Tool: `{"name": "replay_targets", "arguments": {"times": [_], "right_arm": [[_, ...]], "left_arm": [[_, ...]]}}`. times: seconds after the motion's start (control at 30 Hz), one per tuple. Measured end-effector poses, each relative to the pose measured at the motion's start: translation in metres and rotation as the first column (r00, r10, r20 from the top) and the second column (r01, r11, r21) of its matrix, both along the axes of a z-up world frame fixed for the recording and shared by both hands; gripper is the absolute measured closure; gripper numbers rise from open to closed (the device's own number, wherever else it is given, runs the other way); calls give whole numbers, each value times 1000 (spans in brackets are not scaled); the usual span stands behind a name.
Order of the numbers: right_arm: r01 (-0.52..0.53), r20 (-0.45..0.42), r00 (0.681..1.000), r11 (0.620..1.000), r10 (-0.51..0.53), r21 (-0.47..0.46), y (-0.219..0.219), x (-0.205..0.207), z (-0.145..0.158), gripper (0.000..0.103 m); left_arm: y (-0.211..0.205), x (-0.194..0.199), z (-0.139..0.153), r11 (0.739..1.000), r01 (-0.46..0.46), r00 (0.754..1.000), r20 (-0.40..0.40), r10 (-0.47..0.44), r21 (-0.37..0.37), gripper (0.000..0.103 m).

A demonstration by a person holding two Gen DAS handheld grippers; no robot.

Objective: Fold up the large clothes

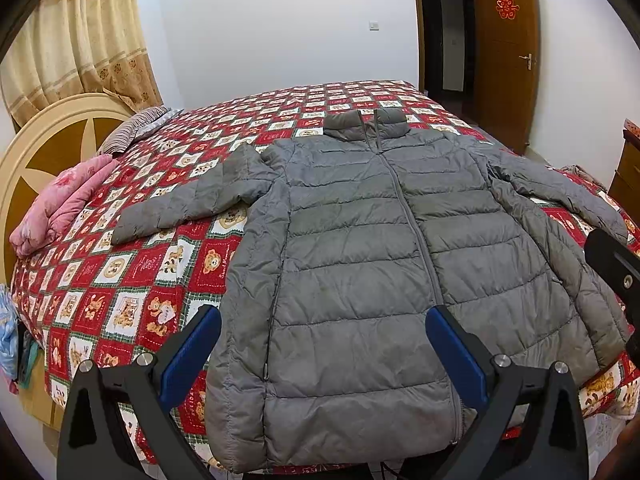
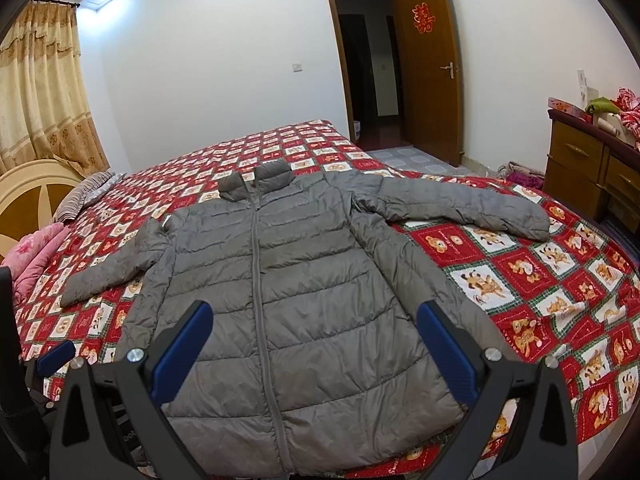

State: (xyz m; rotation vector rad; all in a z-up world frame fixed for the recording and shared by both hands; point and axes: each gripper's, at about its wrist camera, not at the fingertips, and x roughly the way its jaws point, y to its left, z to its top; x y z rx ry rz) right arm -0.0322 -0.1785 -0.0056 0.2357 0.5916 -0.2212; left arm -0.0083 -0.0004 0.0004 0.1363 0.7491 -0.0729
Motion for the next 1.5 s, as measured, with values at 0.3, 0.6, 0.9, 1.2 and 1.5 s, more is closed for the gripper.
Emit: {"name": "replay_targets", "arguments": {"times": [0.3, 0.6, 0.9, 1.2, 1.5], "right_arm": [[-2, -5, 1000, 1000, 2, 0, 0, 0, -1, 0], [2, -23, 1000, 1000, -2, 3, -1, 7, -5, 0], [3, -38, 999, 1000, -3, 15, -3, 12, -12, 0], [6, -69, 998, 1000, -5, 21, -6, 23, -24, 0], [57, -74, 996, 998, -55, 33, -43, 49, -19, 0]], "left_arm": [[0, -1, -1, 1000, 2, 1000, -2, -2, -2, 1], [-1, 2, -4, 1000, 5, 1000, -13, -5, 0, 1], [-3, 10, -11, 1000, 6, 999, -32, -6, 2, 1], [-5, 25, -23, 1000, 9, 998, -69, -8, 6, 1], [7, 78, -26, 991, 46, 989, -135, -63, -127, 1]]}}
